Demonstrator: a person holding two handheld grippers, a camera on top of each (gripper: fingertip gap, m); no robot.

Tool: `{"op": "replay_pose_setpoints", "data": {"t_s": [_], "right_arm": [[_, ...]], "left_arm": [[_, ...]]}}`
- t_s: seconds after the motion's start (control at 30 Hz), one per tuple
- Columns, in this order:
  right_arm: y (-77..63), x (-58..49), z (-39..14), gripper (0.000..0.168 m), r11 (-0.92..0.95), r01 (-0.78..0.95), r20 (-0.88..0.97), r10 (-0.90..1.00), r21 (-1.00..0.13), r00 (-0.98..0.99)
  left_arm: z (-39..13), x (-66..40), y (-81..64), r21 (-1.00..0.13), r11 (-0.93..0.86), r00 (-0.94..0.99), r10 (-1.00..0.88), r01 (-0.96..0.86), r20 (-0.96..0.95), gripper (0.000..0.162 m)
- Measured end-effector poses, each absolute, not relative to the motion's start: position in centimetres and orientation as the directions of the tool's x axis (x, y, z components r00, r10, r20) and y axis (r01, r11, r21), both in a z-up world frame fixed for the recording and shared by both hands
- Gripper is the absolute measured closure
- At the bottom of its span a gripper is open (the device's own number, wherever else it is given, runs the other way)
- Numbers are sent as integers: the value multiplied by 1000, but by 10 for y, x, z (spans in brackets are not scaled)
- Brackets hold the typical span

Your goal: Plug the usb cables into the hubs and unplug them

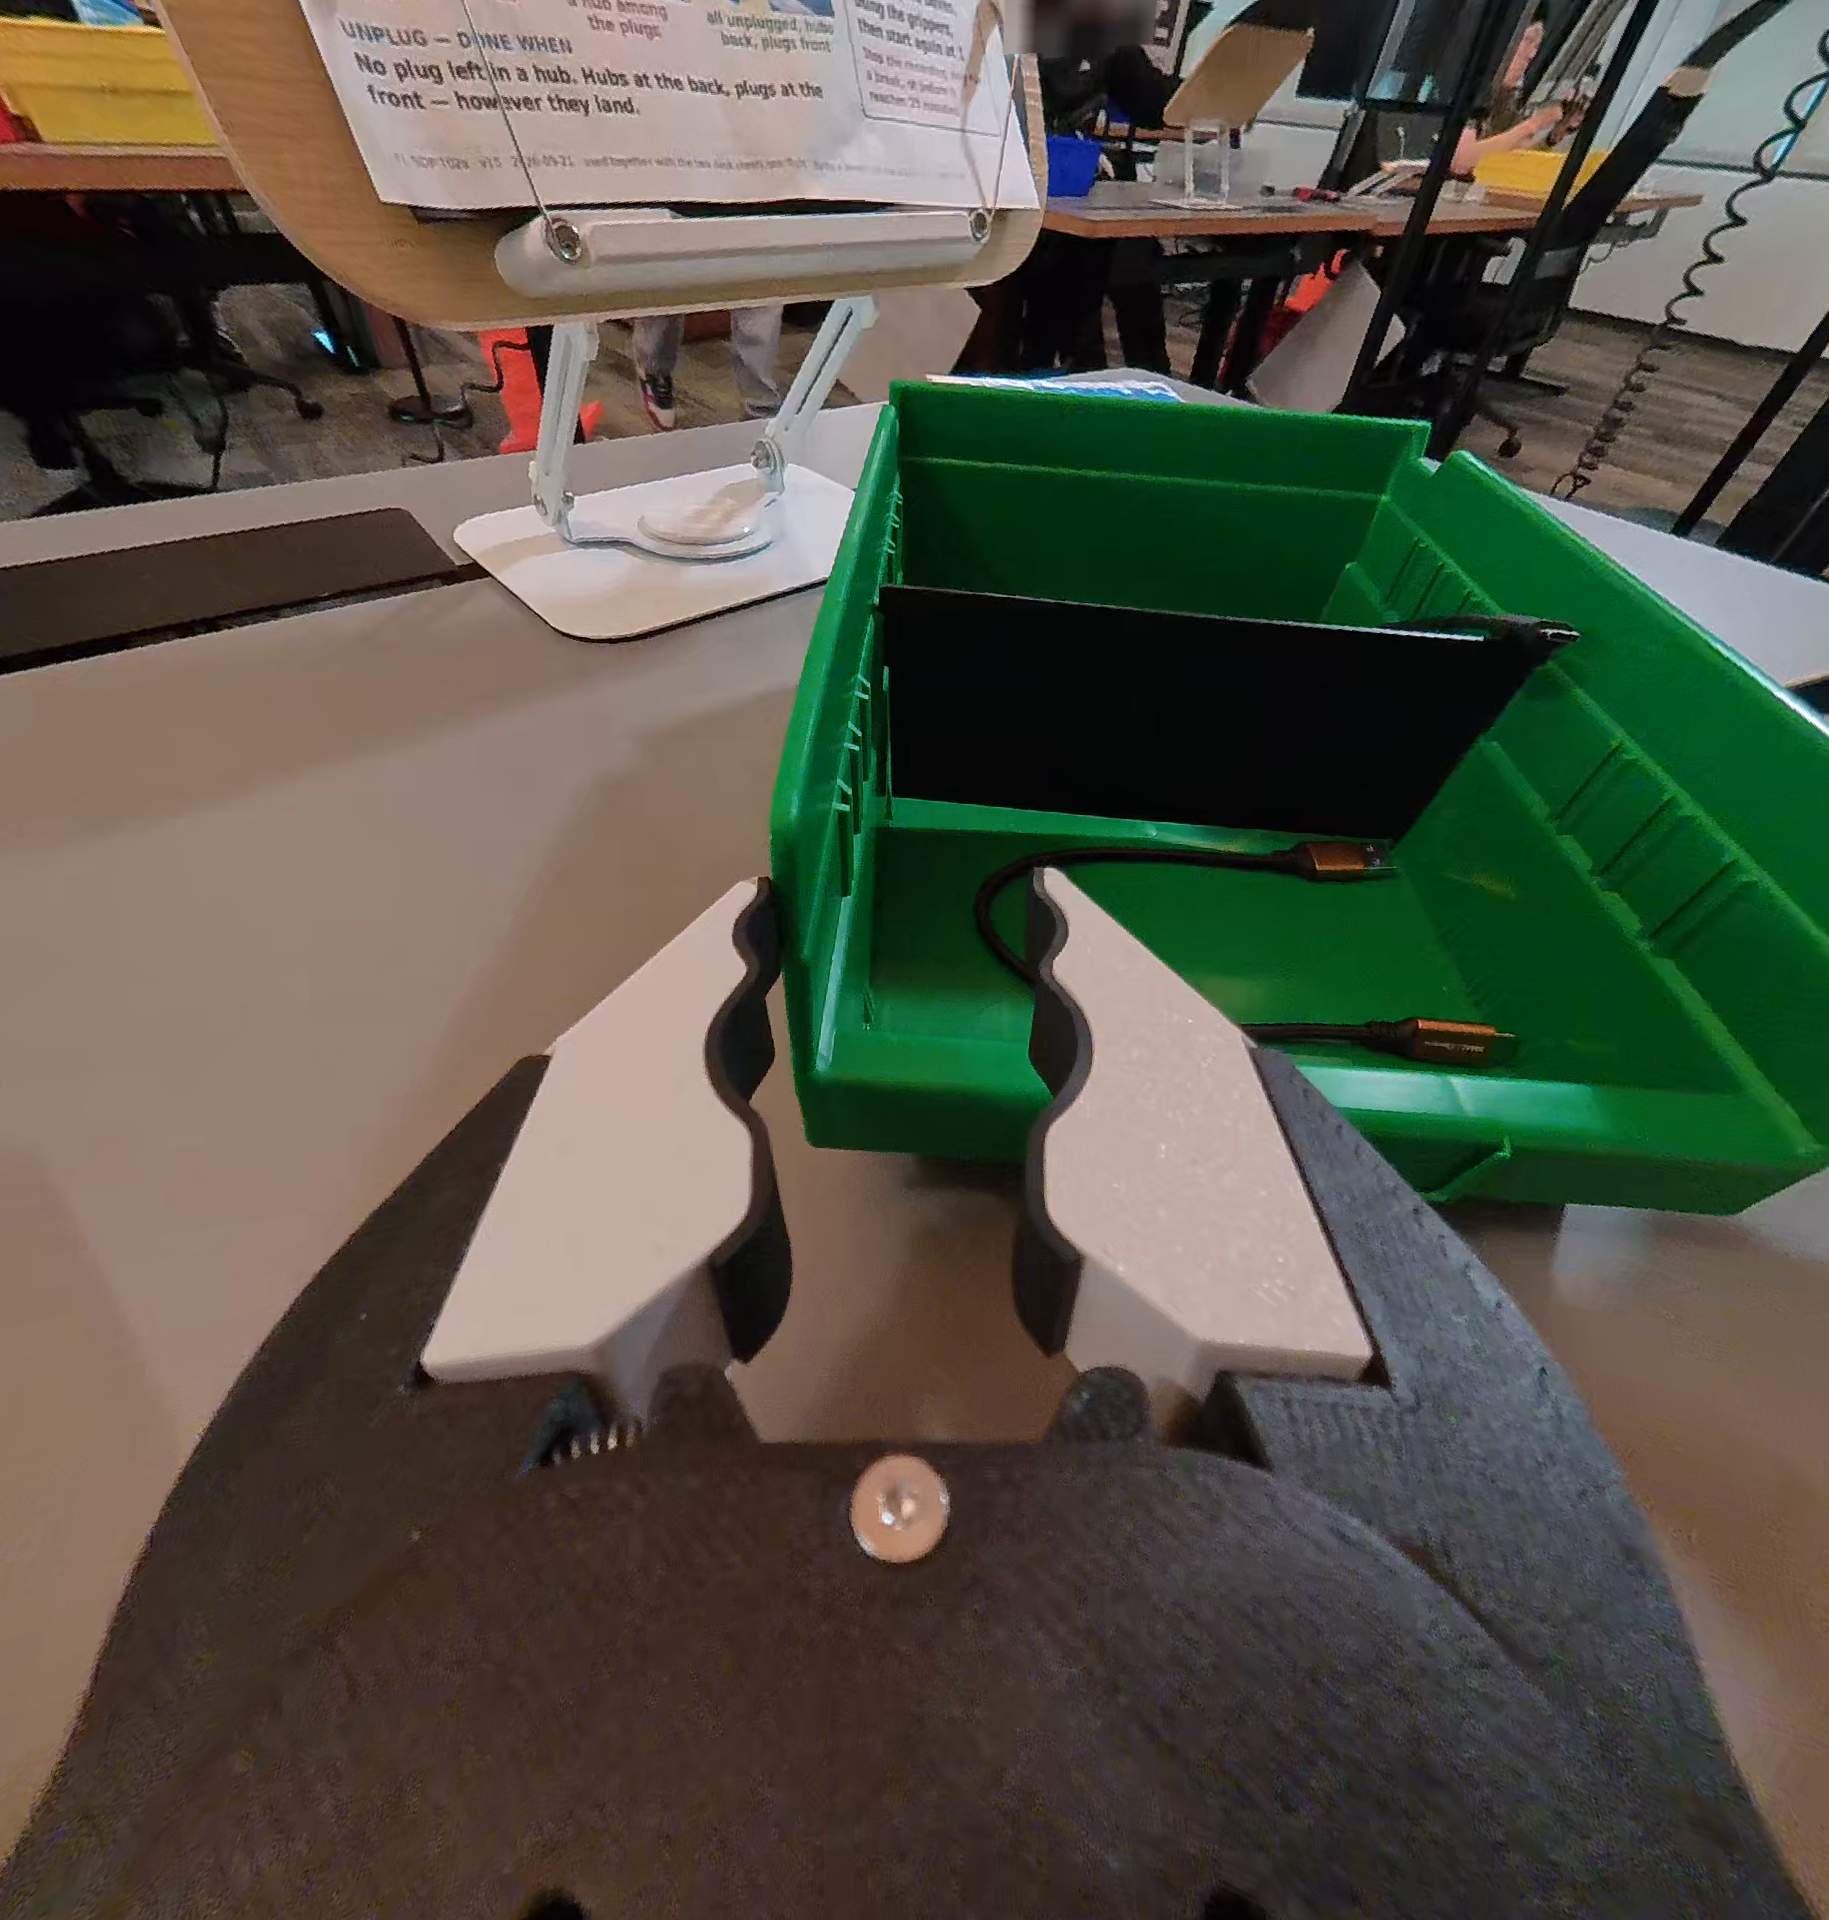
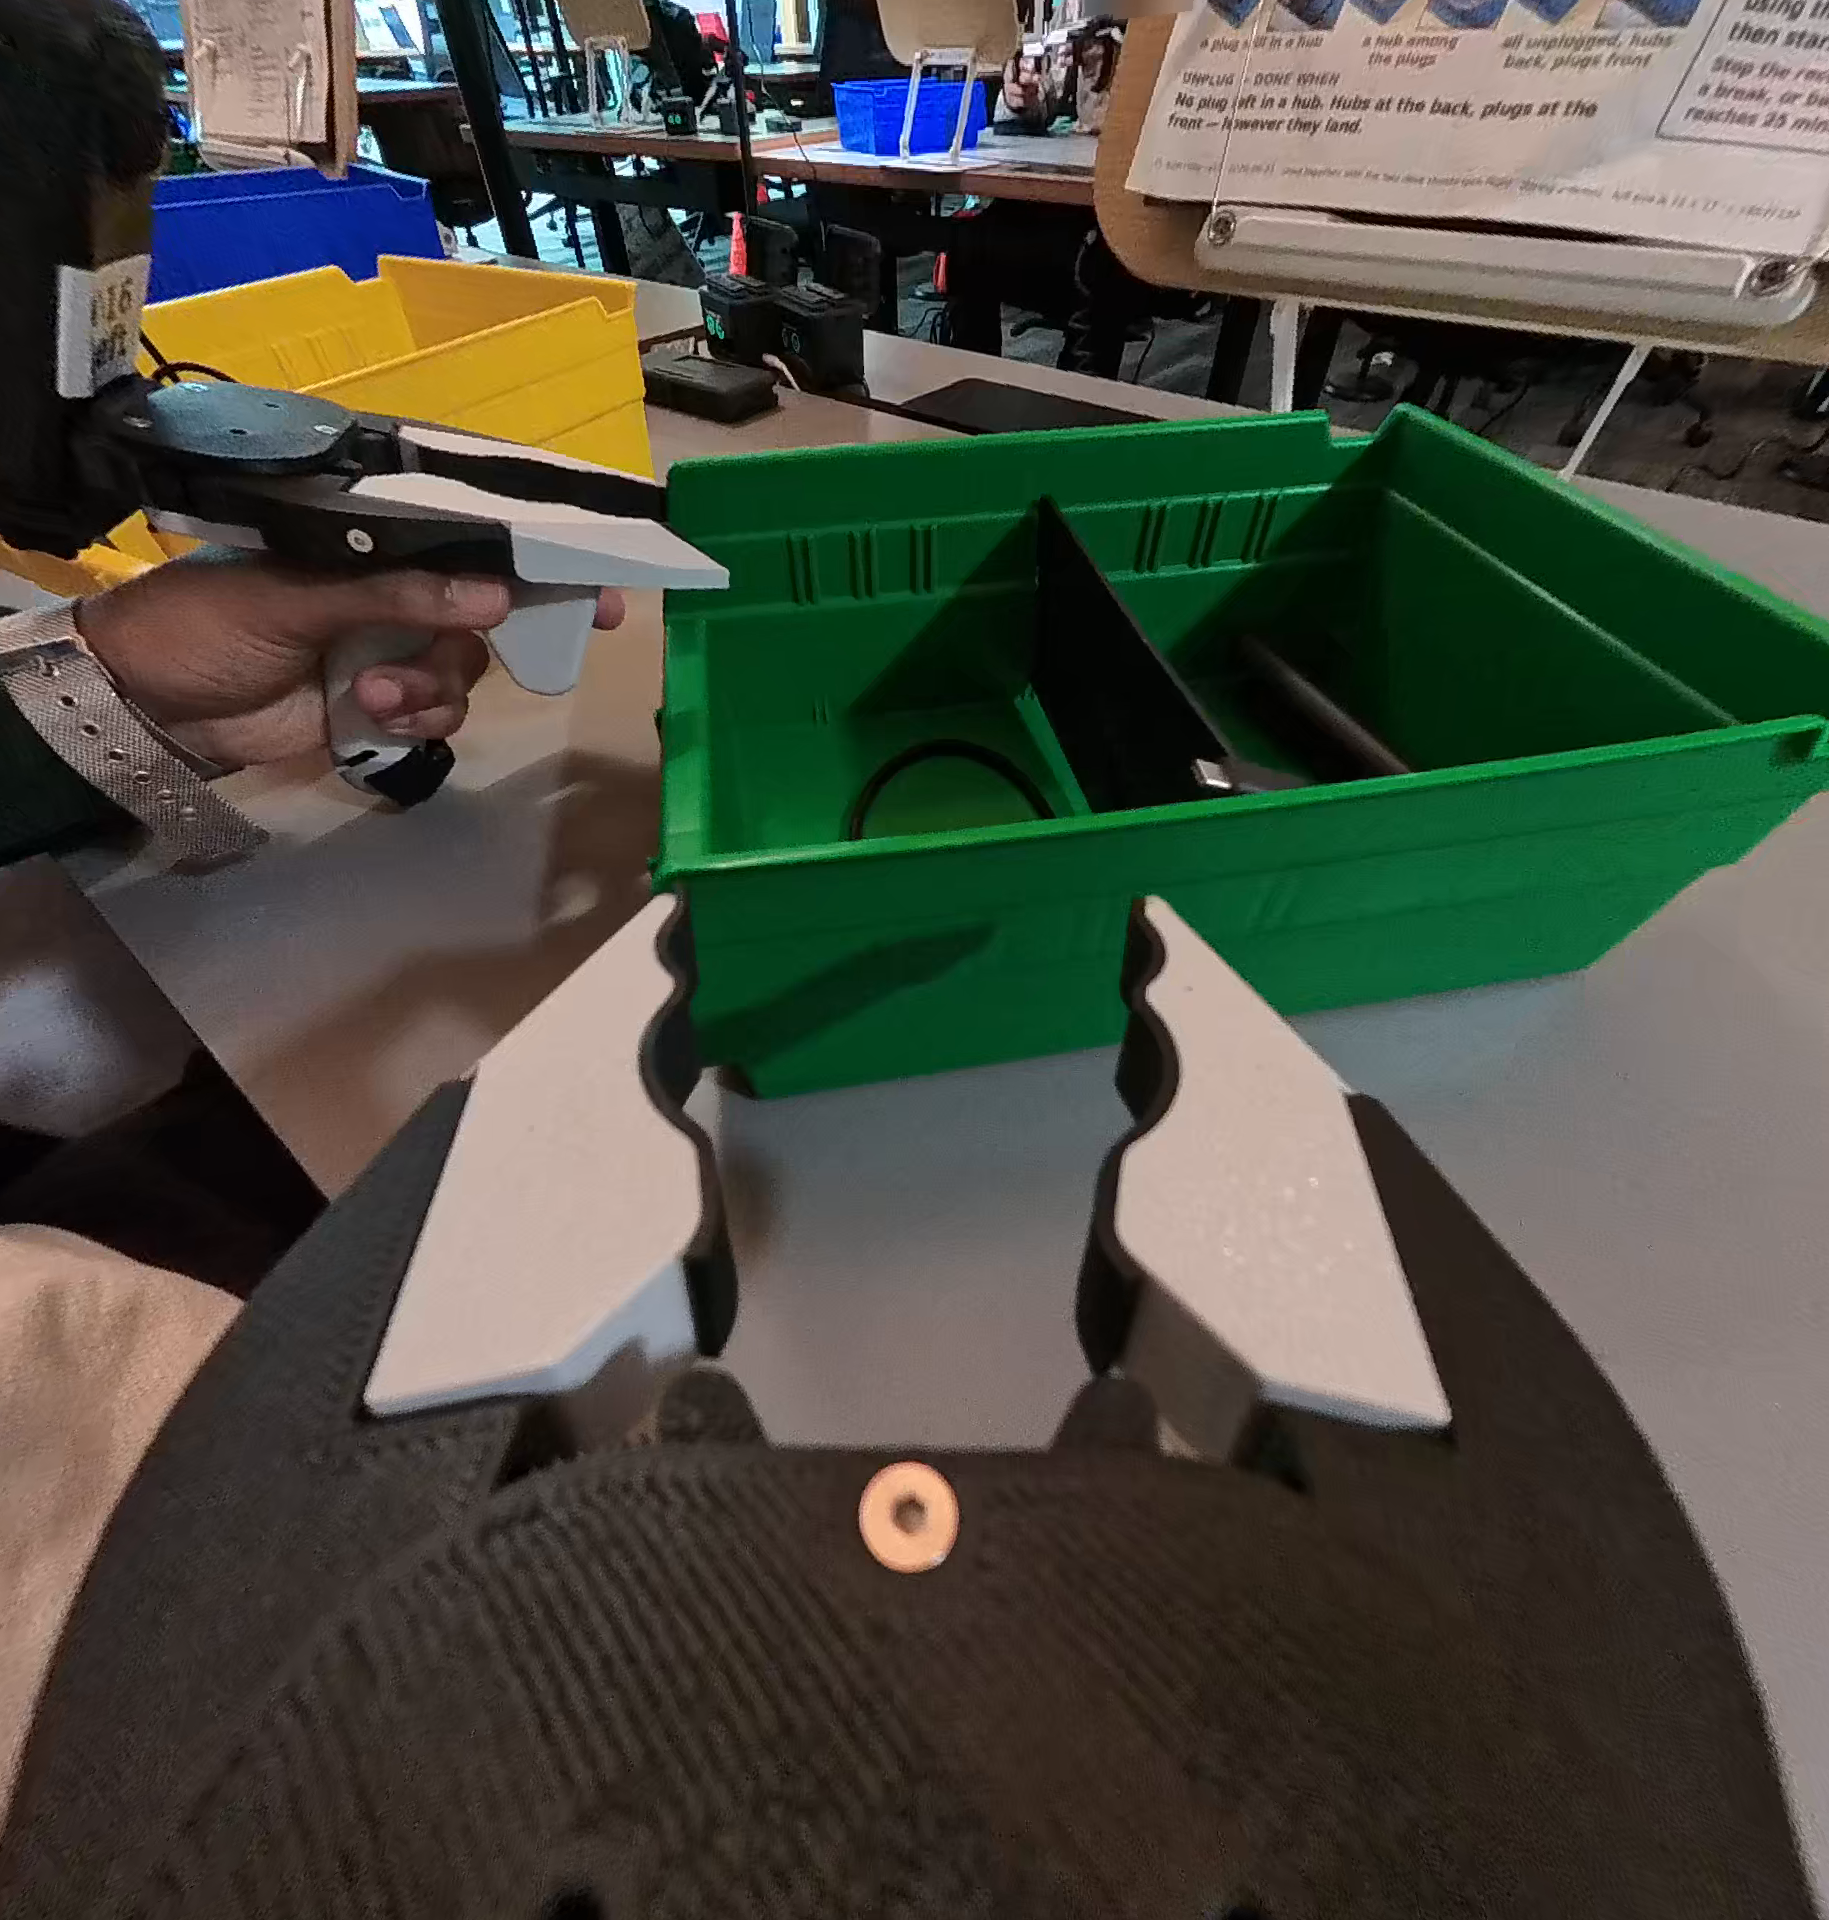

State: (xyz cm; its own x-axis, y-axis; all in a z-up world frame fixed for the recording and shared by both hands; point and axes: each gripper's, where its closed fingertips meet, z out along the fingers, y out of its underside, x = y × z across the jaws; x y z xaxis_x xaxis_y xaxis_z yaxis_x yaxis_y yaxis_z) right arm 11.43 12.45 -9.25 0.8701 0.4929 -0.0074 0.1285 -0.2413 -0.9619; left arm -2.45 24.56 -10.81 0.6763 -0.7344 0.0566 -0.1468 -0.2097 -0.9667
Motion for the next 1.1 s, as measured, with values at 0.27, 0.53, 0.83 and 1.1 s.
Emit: {"op": "replay_pose_setpoints", "data": {"t_s": [0.27,0.53,0.83,1.1], "right_arm": [[123,119,-85,87,-196,177,65,471,-965,880],[118,122,-77,79,-185,99,2,464,-978,886],[118,109,-100,64,-271,101,-51,502,-957,863],[127,137,-115,65,-340,77,-78,420,-937,904]], "left_arm": [[-109,-25,246,-969,-193,678,-734,-155,37,117],[-109,-25,246,-969,-187,679,-734,-162,28,117],[-109,-22,243,-970,-192,662,-748,-150,46,117],[-108,4,212,-971,-137,492,-870,-194,24,129]]}}
